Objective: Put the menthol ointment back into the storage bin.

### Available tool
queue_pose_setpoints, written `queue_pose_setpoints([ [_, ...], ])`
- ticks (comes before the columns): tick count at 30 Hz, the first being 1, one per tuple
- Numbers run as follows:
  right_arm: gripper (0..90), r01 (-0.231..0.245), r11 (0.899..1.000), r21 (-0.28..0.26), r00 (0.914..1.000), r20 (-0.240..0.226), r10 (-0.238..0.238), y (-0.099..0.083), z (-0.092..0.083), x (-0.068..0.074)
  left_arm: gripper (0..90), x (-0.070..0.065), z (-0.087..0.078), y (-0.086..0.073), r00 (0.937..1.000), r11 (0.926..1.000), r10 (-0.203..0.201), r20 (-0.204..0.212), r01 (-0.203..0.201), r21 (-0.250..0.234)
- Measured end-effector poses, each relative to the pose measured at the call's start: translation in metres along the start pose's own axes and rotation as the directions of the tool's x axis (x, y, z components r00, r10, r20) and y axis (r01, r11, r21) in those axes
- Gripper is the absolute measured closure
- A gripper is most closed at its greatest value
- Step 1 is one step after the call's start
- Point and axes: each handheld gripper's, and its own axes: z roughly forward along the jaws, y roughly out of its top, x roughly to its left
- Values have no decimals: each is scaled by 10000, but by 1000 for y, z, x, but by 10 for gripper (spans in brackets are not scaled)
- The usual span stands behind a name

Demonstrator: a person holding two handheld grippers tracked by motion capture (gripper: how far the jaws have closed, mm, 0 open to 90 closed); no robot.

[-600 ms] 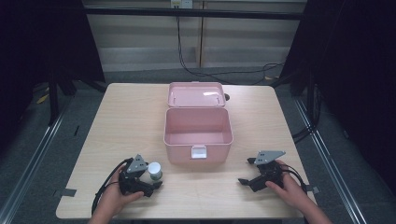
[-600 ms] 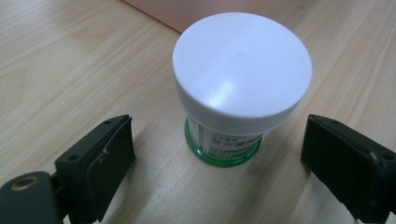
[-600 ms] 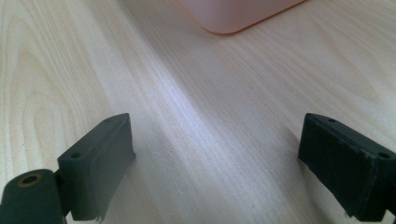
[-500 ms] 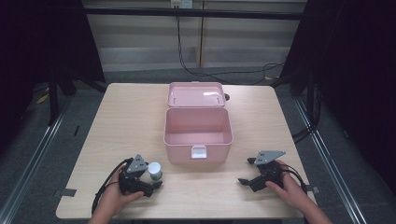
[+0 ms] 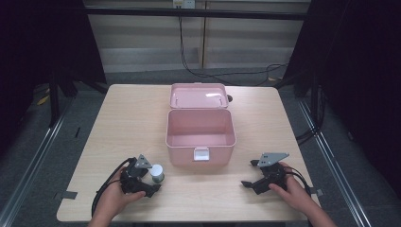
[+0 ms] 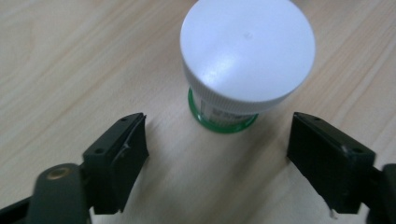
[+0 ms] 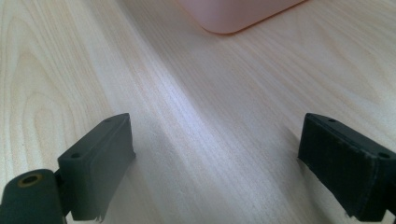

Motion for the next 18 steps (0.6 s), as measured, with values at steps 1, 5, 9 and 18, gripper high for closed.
queue_pose_setpoints([
  [1, 95, -3, 10000, 0, 10000, -1, 3, 0, 0, 0, 233, 1, -2, 2, 9999, 9995, -102, 38, 101, 296],
  [5, 96, -1, 10000, 1, 10000, -3, 1, 0, 0, 0, 240, 2, -6, 13, 9976, 9917, -531, 452, 474, 1193],
  [9, 96, 1, 10000, 1, 10000, 2, -1, 0, 0, 0, 245, 3, -10, 26, 9973, 9813, -483, 545, 372, 1889],
  [18, 96, 0, 10000, 1, 10000, 2, 0, 0, 0, 0, 290, 4, -10, 49, 9903, 9533, -1206, 695, 960, 2864],
])
